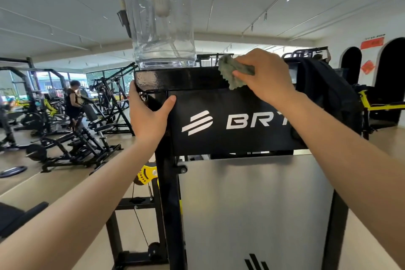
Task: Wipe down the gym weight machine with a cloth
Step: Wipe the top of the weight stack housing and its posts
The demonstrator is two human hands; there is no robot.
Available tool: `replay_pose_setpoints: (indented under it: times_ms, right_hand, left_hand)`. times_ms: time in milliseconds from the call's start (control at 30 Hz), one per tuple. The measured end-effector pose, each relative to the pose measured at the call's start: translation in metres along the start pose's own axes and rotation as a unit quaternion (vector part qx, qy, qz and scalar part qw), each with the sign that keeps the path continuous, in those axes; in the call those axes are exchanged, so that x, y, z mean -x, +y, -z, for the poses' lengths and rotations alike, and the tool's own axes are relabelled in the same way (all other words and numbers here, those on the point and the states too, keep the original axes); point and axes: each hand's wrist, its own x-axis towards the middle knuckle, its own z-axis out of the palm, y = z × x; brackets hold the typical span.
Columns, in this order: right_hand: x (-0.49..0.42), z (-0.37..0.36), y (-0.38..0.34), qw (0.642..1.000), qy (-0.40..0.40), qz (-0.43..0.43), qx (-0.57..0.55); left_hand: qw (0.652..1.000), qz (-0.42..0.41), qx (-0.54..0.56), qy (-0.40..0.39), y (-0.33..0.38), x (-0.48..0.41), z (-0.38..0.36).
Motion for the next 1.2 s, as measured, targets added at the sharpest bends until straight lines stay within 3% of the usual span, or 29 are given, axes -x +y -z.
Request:
replay_pose_setpoints:
  times_ms: [67,267,400,467,567,667,833,967,1100,1200]
  right_hand:
    - [0.004,-0.01,-0.007,0.999,0.033,-0.008,-0.009]
    - [0.002,-0.052,-0.061,0.995,0.064,0.076,0.001]
    - [0.018,-0.084,-0.099,0.986,0.091,0.12,-0.067]
    - [0.036,-0.097,-0.112,0.982,0.06,0.13,-0.124]
    - [0.061,-0.11,-0.125,0.972,0.013,0.094,-0.215]
    - [0.077,-0.117,-0.132,0.958,-0.048,0.058,-0.276]
    - [0.101,-0.132,-0.131,0.964,-0.08,0.092,-0.234]
    - [0.119,-0.142,-0.132,0.977,-0.079,0.134,-0.146]
    - [0.143,-0.158,-0.133,0.984,-0.052,0.161,-0.05]
    - [0.162,-0.173,-0.137,0.986,-0.044,0.155,-0.039]
  left_hand:
    - [1.0,-0.001,0.011,-0.007,-0.001,0.003,0.003]
    - [0.999,-0.005,-0.009,-0.031,-0.002,0.015,0.029]
    - [1.0,-0.008,0.005,-0.006,-0.005,0.039,0.045]
    - [0.998,0.005,0.046,-0.031,-0.009,0.048,0.053]
    - [0.98,0.056,0.102,-0.16,-0.017,0.062,0.059]
    - [0.979,0.077,0.058,-0.177,-0.026,0.075,0.064]
    - [0.987,0.105,0.03,-0.118,-0.048,0.08,0.079]
    - [0.979,0.202,-0.036,-0.013,-0.064,0.074,0.082]
    - [0.95,0.302,0.04,-0.064,-0.085,0.075,0.079]
    - [0.935,0.308,0.099,-0.147,-0.099,0.088,0.086]
